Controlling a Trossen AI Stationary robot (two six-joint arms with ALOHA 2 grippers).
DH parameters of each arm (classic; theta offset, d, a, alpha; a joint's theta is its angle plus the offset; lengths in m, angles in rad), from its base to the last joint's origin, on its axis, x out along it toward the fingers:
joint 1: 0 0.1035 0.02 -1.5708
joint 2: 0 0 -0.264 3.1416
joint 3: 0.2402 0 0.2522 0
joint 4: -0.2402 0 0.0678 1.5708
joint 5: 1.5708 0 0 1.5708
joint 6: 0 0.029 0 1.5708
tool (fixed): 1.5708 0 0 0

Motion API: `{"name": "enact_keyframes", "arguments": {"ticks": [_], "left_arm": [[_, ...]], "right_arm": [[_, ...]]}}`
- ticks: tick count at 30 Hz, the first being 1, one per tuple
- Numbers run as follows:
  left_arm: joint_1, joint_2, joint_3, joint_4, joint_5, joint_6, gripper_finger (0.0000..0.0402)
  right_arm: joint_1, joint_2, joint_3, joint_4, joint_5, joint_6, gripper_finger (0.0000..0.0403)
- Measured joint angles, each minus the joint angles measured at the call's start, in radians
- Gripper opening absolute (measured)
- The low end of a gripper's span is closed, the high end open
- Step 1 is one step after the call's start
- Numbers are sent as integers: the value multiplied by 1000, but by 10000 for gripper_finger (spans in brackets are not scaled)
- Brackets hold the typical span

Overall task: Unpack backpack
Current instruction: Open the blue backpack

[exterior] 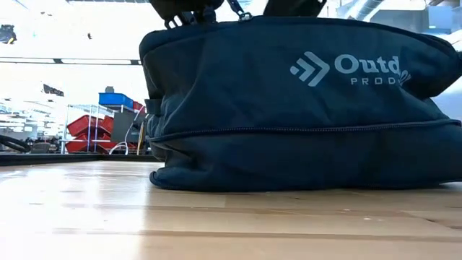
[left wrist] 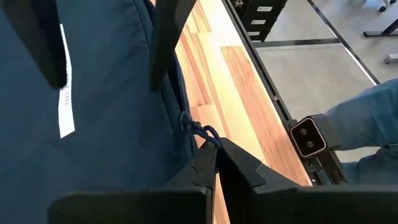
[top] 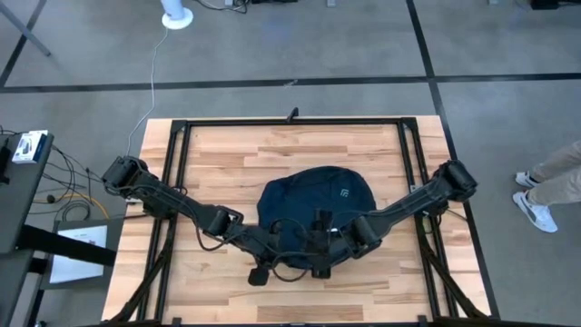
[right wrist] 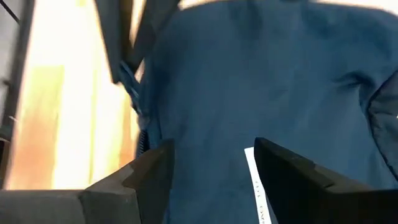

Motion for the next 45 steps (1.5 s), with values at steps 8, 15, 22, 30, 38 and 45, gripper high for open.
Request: {"name": "enact_keyframes", "arguments": {"ticks": [8, 15, 22, 30, 38, 45], "left_arm": [[3, 0, 0, -2, -1, -5, 0], [1, 0, 0, 4, -1, -16, 0], [-3, 0, 0, 60, -3, -16, 0], [-10, 0, 0, 70, -5, -16, 0], [-47, -20, 0, -96, -5, -98, 0], [-72, -63, 1, -307, -80, -135, 0]], "right_arm": [[22, 24, -4, -4, -3, -18, 214], [24, 33, -6, -11, -3, -17, 214], [15, 33, -6, -2, -3, -28, 168], [12, 33, -6, -16, -17, -49, 13], [67, 27, -5, -181, -16, 25, 3], [132, 22, -5, -317, 41, 108, 2]]}}
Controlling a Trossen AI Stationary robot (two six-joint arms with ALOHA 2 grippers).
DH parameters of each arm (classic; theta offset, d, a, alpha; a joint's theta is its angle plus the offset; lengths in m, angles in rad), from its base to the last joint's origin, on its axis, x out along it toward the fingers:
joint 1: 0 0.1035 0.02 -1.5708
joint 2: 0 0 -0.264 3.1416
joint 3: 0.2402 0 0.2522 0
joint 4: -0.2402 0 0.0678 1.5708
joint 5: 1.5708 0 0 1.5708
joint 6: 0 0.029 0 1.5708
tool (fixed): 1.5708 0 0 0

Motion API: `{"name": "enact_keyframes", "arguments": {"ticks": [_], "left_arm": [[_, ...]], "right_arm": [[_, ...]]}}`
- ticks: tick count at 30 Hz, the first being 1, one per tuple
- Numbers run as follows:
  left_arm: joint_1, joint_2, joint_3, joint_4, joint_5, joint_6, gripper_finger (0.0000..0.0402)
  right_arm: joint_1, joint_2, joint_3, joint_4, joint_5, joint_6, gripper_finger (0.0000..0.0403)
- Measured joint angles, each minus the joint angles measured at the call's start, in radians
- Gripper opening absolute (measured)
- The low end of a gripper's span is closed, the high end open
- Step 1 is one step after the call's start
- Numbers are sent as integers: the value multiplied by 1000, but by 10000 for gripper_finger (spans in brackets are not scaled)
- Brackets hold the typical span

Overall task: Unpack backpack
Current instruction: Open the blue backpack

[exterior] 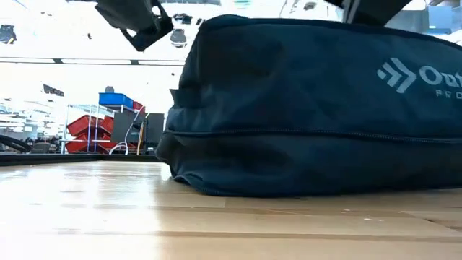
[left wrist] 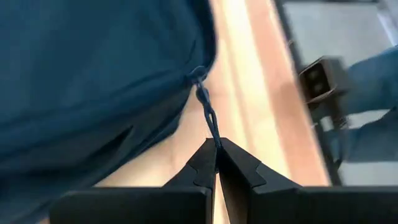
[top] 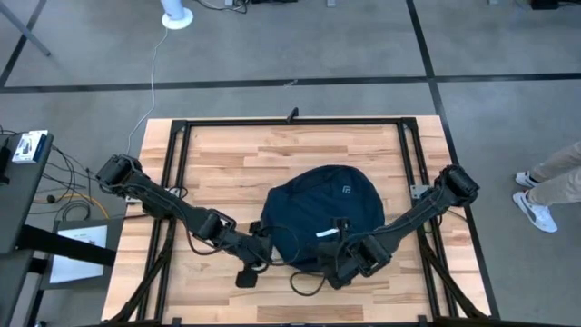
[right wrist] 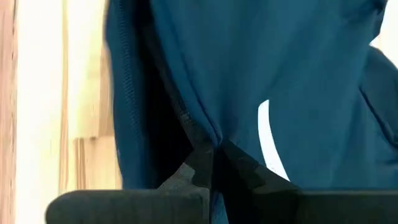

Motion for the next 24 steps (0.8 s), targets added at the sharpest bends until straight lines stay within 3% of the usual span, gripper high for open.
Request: {"name": "enact_keyframes", "arguments": {"ticks": [5, 12, 17, 24], "left_arm": [[24, -22, 3, -114, -83, 44, 0], [118, -31, -3, -22, -30, 122, 0], [121, -31, -3, 32, 7, 146, 0], [104, -7, -15, 183, 112, 181, 0]], "right_arm": [[38, -30, 1, -34, 11, 0, 1], [49, -94, -1, -29, -34, 67, 14], [42, -113, 14, -30, -35, 157, 86], [60, -125, 139, -15, -56, 233, 181]]}}
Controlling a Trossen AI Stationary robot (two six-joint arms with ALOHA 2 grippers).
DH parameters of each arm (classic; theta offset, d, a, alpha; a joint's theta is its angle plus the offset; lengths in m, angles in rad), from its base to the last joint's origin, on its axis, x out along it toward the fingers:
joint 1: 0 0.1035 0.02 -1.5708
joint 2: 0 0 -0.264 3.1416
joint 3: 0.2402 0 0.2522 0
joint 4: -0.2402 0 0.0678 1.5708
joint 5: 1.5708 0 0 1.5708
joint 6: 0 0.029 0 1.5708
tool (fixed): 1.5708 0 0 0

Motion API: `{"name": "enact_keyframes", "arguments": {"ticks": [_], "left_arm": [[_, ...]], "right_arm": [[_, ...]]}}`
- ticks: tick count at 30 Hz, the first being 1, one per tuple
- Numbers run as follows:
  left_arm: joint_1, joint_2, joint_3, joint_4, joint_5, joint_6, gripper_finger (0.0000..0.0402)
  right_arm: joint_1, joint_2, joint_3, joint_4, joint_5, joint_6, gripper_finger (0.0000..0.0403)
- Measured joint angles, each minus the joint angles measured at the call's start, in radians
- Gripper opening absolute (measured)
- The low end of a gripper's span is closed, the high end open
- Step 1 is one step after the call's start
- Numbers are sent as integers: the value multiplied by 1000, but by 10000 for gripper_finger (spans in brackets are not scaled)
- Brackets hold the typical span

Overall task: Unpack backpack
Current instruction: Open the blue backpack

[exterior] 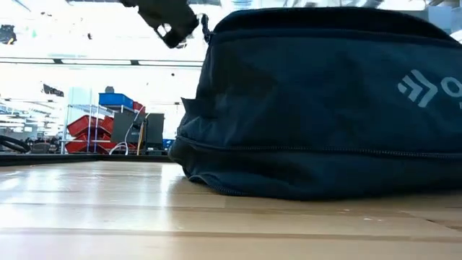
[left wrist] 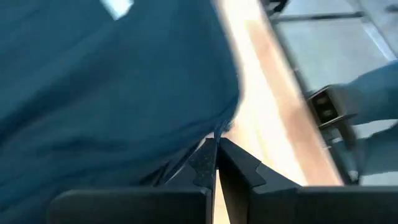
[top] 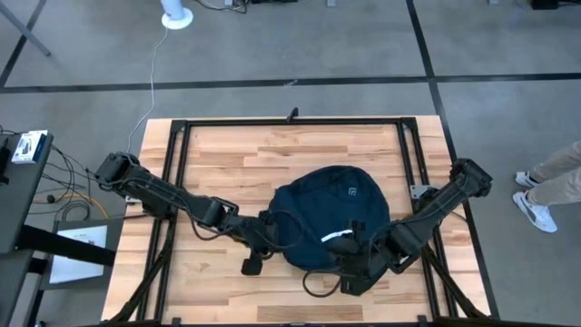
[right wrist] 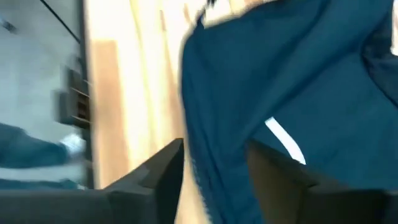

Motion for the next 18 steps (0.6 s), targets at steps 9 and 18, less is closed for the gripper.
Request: {"name": "enact_keyframes", "arguments": {"ticks": [9, 18], "left_arm": [[-5, 8, -21, 263, 102, 30, 0], [-7, 161, 116, 362, 164, -57, 0]], "right_arm": [[105, 23, 19, 34, -10, 137, 199], [199, 57, 18, 69, 52, 155, 177]]}}
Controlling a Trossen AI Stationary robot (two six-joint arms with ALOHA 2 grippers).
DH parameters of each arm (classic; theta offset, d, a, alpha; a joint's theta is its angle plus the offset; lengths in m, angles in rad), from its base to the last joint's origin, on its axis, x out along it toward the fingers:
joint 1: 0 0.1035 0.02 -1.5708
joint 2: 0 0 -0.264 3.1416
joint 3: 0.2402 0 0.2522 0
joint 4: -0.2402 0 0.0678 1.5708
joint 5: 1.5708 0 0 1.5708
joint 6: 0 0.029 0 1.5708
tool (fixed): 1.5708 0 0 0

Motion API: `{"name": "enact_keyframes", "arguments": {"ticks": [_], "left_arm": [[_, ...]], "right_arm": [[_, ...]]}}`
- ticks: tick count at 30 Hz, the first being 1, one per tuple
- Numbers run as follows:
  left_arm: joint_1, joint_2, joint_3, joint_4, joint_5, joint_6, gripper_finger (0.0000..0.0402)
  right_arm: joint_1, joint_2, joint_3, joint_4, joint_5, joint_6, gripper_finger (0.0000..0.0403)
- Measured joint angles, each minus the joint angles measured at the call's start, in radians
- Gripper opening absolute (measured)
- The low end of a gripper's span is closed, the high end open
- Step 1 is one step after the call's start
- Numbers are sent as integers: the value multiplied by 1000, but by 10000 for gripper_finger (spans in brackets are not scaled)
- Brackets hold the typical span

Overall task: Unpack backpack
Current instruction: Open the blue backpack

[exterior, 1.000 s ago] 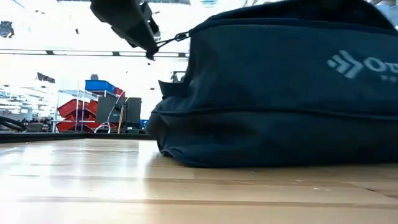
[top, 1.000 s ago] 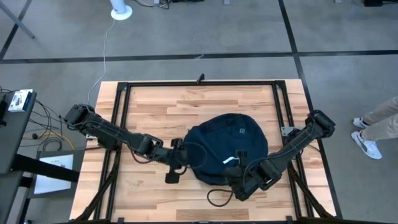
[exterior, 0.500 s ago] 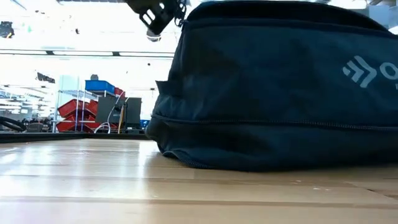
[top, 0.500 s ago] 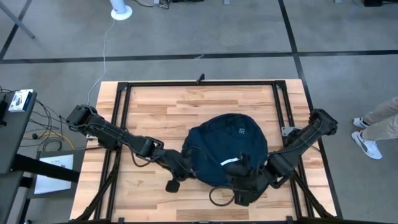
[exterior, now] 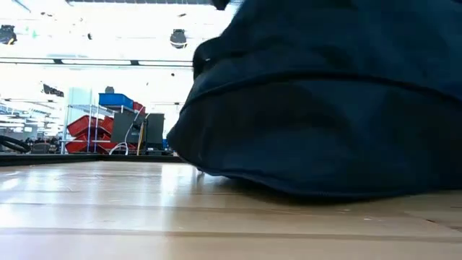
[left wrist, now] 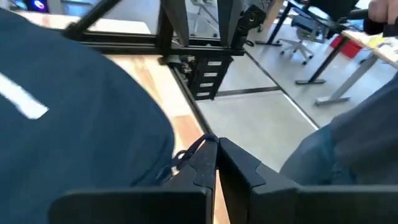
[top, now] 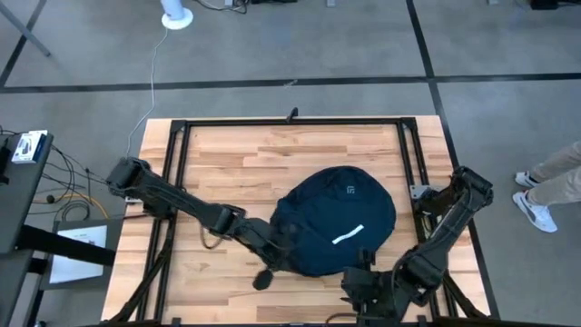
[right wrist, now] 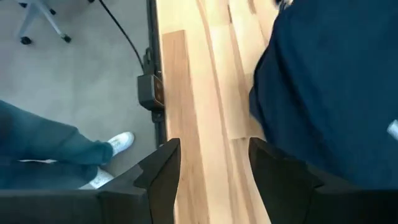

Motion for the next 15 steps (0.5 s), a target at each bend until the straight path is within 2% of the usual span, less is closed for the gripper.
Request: {"name": "enact_keyframes", "arguments": {"ticks": [7, 11, 15], "left_arm": [[-23, 256, 352, -238, 34, -3, 0], [-30, 312, 508, -373, 23, 42, 0], [-32, 319, 570, -461, 34, 101, 0]], "right_arm": [[65, 34, 1, -13, 59, -3, 172], [74, 90, 1, -18, 97, 0, 179], [58, 137, 0, 12, 103, -44, 196]]}}
